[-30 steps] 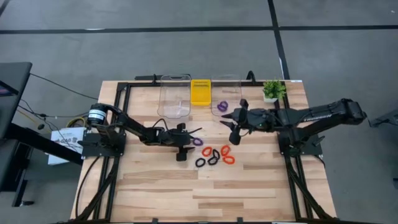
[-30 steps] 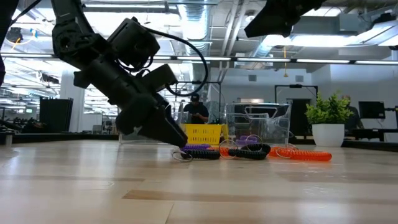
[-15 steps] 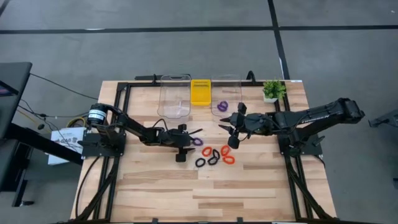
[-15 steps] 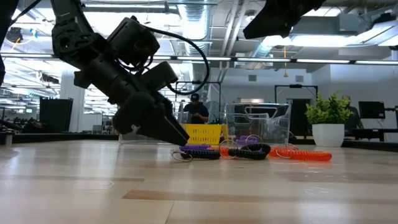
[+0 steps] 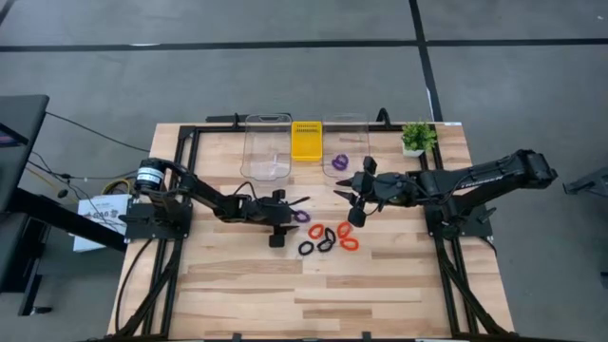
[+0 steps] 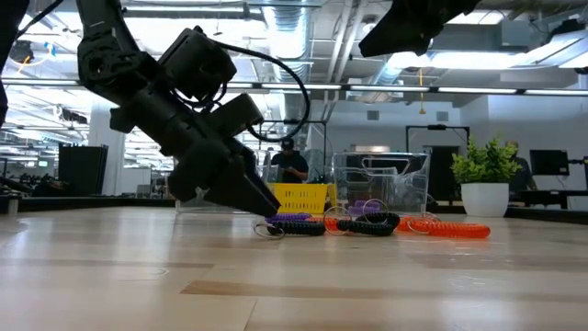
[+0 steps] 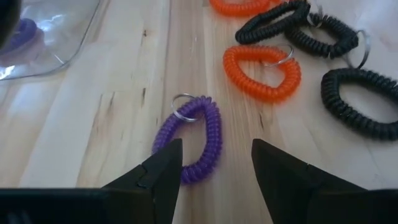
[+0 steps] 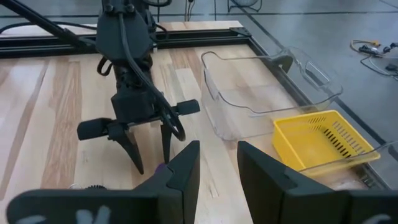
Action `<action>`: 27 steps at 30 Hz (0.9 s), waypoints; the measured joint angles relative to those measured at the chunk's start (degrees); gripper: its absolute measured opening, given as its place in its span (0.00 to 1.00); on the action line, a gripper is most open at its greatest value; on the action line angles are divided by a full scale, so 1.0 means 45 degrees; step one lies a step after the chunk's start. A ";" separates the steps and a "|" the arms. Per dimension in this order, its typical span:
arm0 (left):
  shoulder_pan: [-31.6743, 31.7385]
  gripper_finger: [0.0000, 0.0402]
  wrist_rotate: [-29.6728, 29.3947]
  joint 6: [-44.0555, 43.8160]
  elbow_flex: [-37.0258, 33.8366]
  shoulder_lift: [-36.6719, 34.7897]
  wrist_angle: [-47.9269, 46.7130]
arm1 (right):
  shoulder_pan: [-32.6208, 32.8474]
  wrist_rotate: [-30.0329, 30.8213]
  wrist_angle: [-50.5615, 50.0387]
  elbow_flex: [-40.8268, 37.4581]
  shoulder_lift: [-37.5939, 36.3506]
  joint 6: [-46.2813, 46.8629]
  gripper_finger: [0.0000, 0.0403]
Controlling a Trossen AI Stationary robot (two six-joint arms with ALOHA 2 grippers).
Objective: Sort spring keychains
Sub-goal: Put the violet spring keychain into the right transparent bin
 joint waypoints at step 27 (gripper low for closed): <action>0.0124 0.26 0.0423 0.0175 0.0466 0.1259 0.0766 | 0.1010 0.0021 0.0012 0.0000 0.0000 0.0098 0.24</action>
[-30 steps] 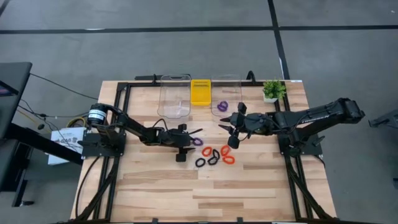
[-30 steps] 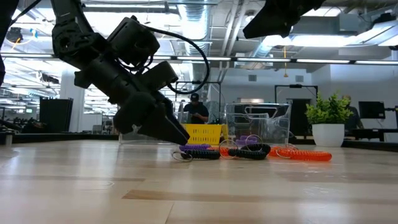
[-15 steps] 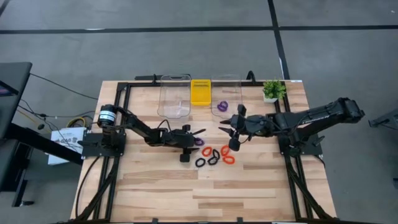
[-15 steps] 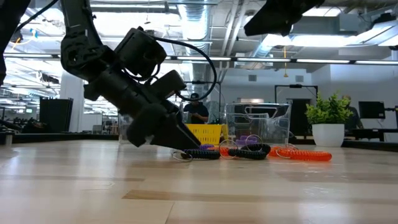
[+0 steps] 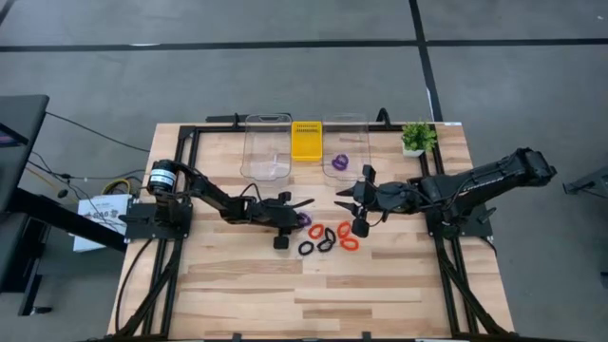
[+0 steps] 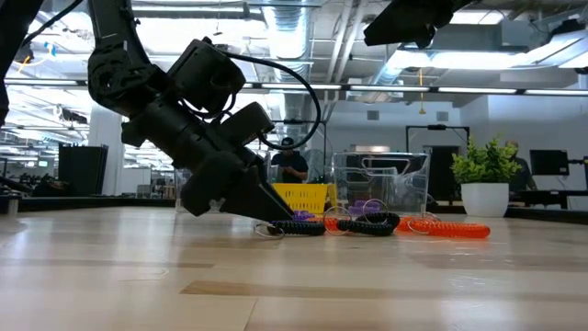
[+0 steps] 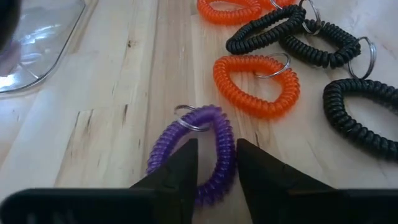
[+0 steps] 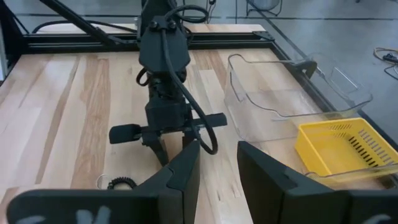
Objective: Sort spring keychains
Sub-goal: Put the violet spring keychain into the right transparent bin
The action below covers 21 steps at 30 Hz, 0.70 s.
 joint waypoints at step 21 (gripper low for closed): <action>0.0015 0.10 0.0239 0.0083 -0.0036 -0.0111 -0.0114 | -0.0005 0.0002 0.0113 -0.0018 0.0333 0.0198 0.24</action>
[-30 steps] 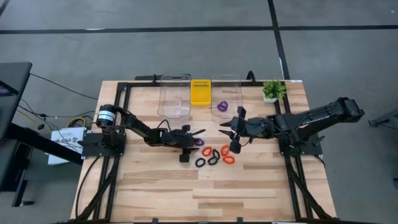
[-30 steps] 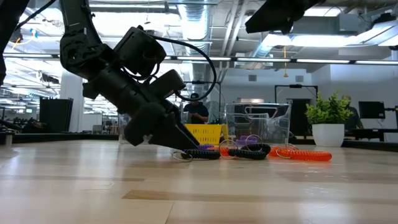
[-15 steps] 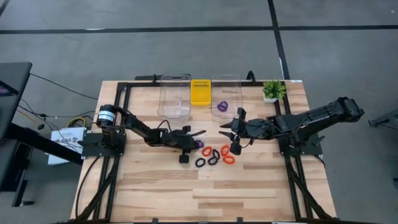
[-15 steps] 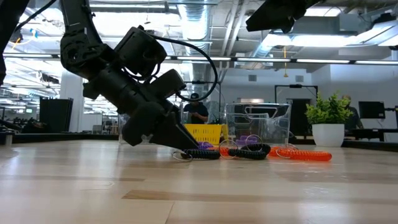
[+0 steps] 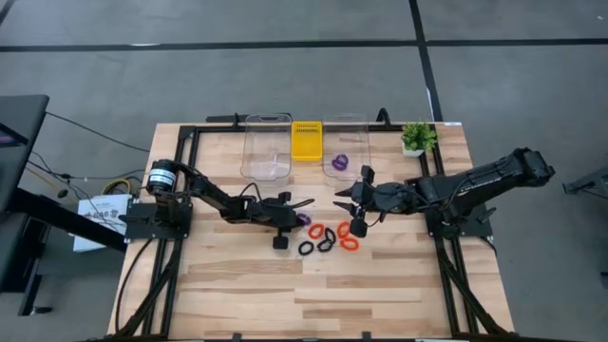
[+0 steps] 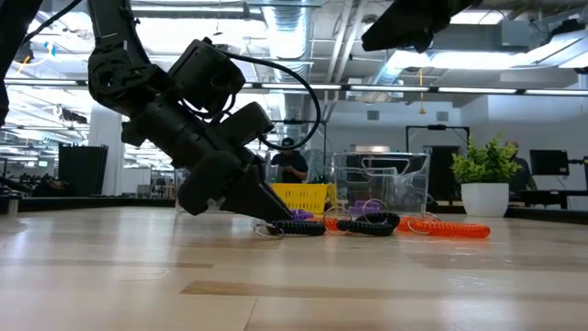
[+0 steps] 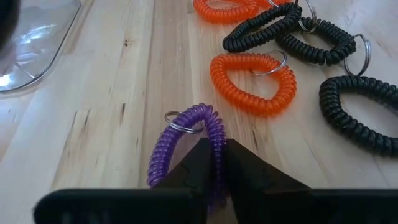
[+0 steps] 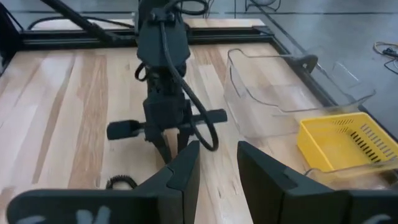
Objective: Sort spring keychains
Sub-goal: Put the violet spring keychain into the right transparent bin
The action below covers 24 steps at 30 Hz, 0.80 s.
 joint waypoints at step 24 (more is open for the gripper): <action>-0.0092 0.09 -0.0011 0.0005 0.0026 -0.0006 0.0034 | 0.0309 0.0255 0.2505 0.0014 0.3211 -0.0538 0.24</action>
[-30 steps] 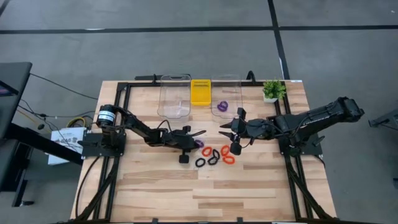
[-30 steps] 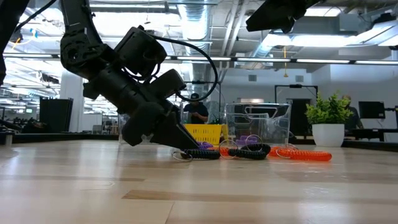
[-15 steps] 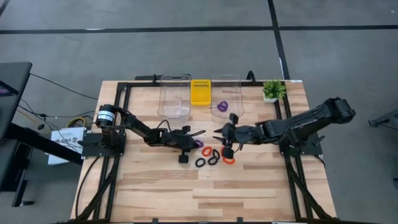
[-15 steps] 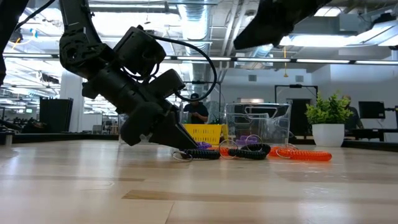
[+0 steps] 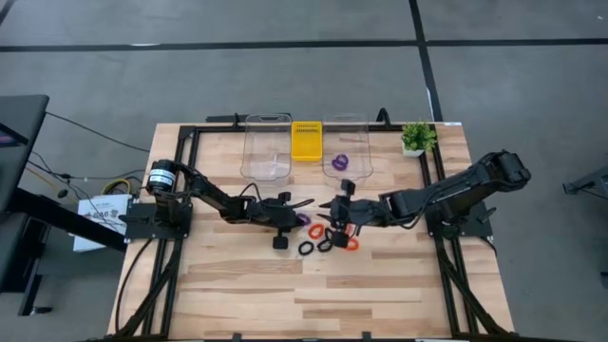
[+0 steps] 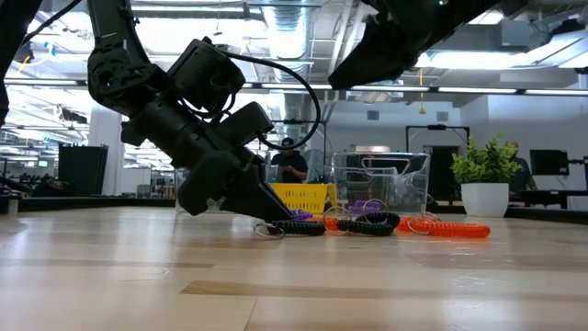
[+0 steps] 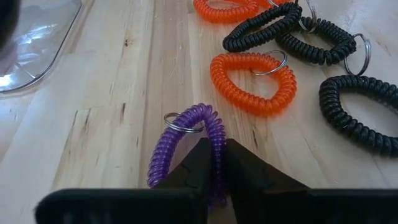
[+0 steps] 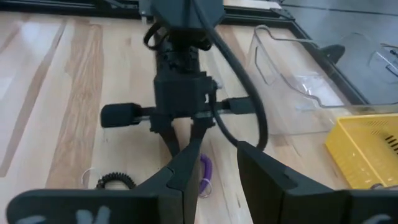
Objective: Sort spring keychains
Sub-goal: Put the violet spring keychain into the right transparent bin
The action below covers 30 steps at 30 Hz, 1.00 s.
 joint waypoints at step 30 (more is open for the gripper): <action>-0.1821 0.10 0.0019 0.0243 -0.0001 -0.3157 -0.1035 | 0.0419 -0.0007 0.0039 0.0010 -0.0047 -0.0465 0.24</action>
